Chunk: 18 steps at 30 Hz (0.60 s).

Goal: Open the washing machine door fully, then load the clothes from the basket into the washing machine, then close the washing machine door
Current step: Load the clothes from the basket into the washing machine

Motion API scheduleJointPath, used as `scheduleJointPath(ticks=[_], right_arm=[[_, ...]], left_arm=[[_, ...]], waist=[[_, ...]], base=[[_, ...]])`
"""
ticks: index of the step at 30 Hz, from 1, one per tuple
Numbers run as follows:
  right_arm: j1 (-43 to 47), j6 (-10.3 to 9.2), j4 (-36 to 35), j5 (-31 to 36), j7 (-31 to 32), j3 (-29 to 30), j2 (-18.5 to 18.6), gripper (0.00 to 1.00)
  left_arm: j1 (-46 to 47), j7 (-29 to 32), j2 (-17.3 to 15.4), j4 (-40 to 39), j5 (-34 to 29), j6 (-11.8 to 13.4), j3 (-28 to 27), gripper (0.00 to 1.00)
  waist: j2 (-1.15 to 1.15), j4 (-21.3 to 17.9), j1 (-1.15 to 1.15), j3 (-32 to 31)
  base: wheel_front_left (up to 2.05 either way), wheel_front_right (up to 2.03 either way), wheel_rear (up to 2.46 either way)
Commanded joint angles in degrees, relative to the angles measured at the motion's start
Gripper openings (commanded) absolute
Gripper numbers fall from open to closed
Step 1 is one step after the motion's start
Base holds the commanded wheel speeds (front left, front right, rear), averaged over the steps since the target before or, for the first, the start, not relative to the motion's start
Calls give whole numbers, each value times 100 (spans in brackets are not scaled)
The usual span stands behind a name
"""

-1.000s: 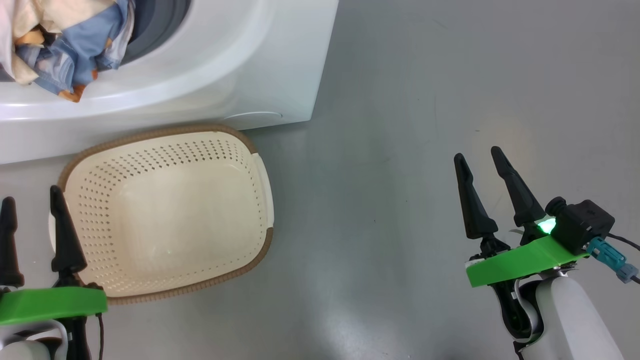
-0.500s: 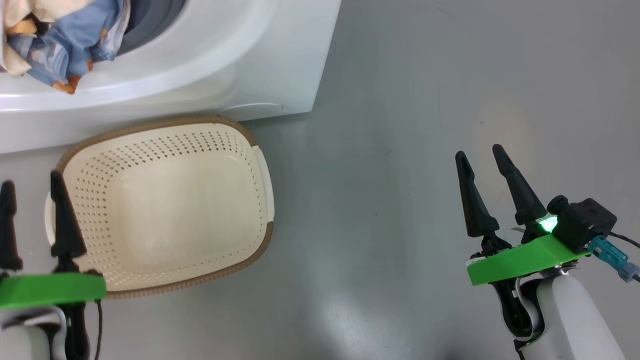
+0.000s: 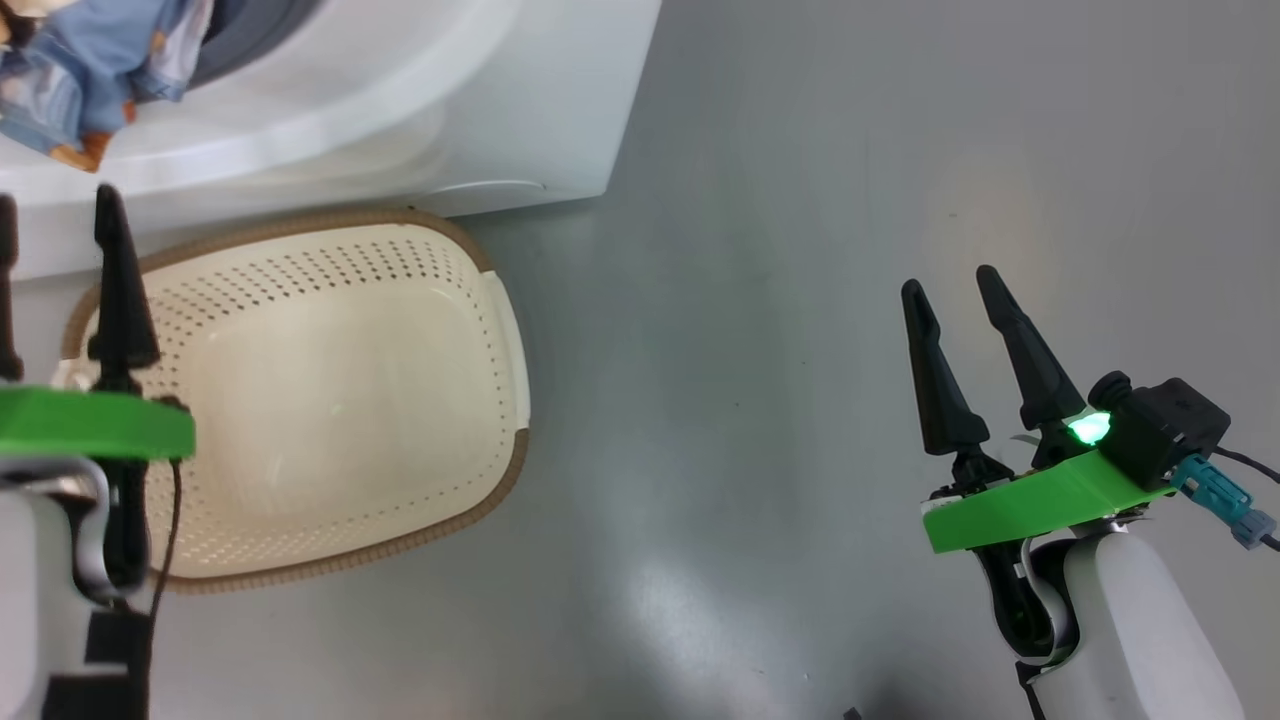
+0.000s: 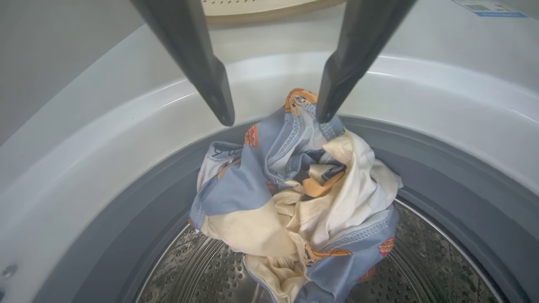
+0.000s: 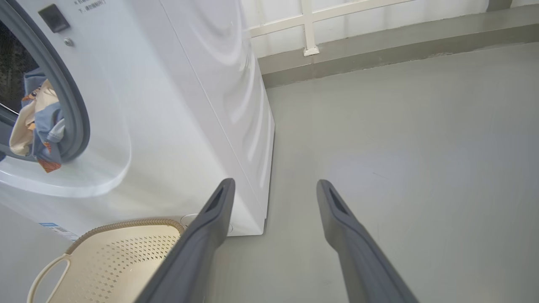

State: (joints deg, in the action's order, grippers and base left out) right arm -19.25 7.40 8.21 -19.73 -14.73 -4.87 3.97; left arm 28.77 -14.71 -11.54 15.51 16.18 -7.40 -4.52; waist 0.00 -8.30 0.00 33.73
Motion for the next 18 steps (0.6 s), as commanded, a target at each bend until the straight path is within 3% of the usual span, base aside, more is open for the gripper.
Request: scheduleJointPath(ticks=[1, 18], right_arm=[[15, 9, -132, 79, -27, -139, -22, 100], [-59, 9, -122, 30, -27, -198, -98, 100]], left_arm=[[154, -29, -268, -10, 56, -9, -95, 100], [1428, -29, -718, 1101, 342, -9, 558, 100]], waist=[[0, -63, 0, 59], [0, -327, 0, 180]], base=[[0, 0, 0], [0, 0, 0]])
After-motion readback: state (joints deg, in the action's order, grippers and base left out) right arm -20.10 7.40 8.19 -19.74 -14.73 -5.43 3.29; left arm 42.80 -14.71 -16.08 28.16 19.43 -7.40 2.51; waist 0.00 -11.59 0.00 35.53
